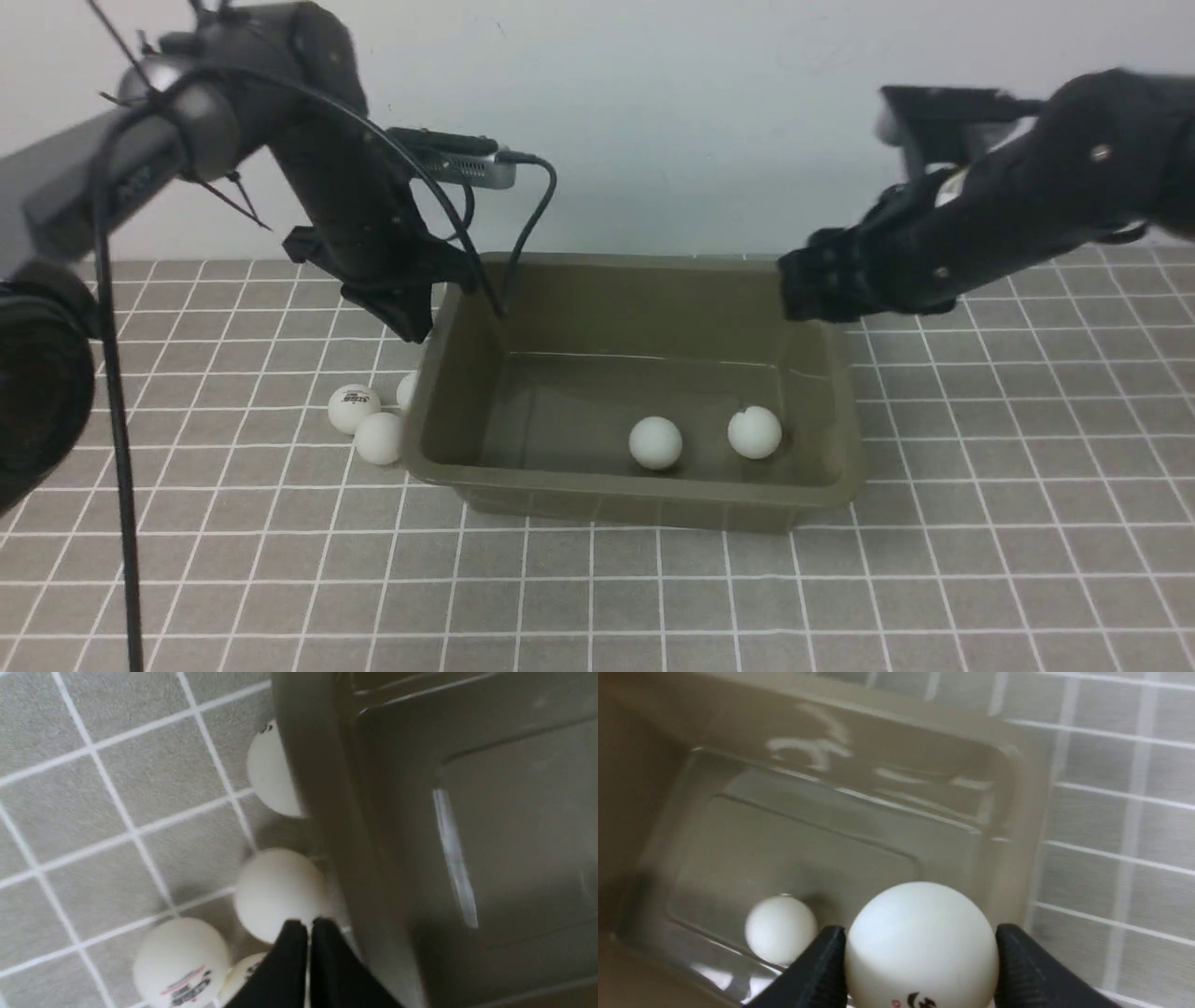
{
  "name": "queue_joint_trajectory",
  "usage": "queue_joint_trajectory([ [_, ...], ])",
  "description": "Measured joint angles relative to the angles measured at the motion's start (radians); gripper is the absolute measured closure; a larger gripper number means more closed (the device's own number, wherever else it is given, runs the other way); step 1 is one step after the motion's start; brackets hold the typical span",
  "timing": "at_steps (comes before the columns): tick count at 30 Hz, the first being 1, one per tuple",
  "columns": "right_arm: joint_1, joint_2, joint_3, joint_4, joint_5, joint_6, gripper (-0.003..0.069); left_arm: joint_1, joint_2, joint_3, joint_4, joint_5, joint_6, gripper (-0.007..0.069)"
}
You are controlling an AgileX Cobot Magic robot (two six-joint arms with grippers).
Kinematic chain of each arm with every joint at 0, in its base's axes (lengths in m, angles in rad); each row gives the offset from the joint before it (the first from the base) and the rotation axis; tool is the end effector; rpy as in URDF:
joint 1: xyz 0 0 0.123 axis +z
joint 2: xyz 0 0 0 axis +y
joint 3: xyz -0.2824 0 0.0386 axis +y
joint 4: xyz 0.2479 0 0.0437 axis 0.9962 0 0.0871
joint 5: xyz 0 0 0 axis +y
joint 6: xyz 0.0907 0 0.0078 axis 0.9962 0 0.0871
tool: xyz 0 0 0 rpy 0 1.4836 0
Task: Put the table tennis balls into the box on the grey coffee tablecloth.
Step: 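Release the ping pong ball into the bin and lift the gripper away, then reach for and grasp a ping pong ball on the table beside the basket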
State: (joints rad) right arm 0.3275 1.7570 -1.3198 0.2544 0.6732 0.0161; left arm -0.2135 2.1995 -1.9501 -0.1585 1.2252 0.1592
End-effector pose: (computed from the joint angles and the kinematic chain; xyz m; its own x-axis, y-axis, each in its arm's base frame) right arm 0.3563 0.1362 0.2519 -0.8671 -0.0704 -0.4931 -0.2157 0.9454 0.2444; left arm 0.4515 -0.1117 0.2214 -0.9301 0.3078 -0.2006 0.3360 0.9335 -0.1255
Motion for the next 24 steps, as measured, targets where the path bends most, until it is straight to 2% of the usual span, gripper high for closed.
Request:
queue_joint_trajectory([
  [5, 0.005, 0.093, -0.061, -0.001, 0.041, -0.003, 0.027, -0.059, 0.016, 0.0, 0.002, 0.0, 0.005, 0.0629],
  [7, 0.005, 0.111, -0.082, -0.031, 0.092, -0.003, 0.0232, -0.082, 0.013, 0.0, 0.011, 0.0, 0.003, 0.0629],
  [12, 0.005, 0.111, -0.133, -0.133, 0.177, 0.0, 0.0133, -0.075, -0.04, 0.0, 0.071, 0.001, -0.035, 0.0629],
  [15, 0.005, 0.106, -0.154, -0.177, 0.229, 0.001, 0.0115, -0.047, -0.084, 0.0, 0.103, 0.001, -0.054, 0.0629],
  [17, 0.005, 0.071, -0.162, -0.226, 0.296, -0.008, 0.0126, 0.008, -0.124, 0.0, 0.12, 0.001, -0.061, 0.0629],
  [20, 0.005, 0.027, -0.163, -0.234, 0.329, -0.016, 0.017, 0.046, -0.124, 0.0, 0.118, 0.002, -0.052, 0.0629],
  [24, 0.005, -0.073, -0.168, -0.238, 0.348, -0.016, 0.0298, 0.065, -0.076, 0.0, 0.044, -0.008, 0.045, 0.0594],
])
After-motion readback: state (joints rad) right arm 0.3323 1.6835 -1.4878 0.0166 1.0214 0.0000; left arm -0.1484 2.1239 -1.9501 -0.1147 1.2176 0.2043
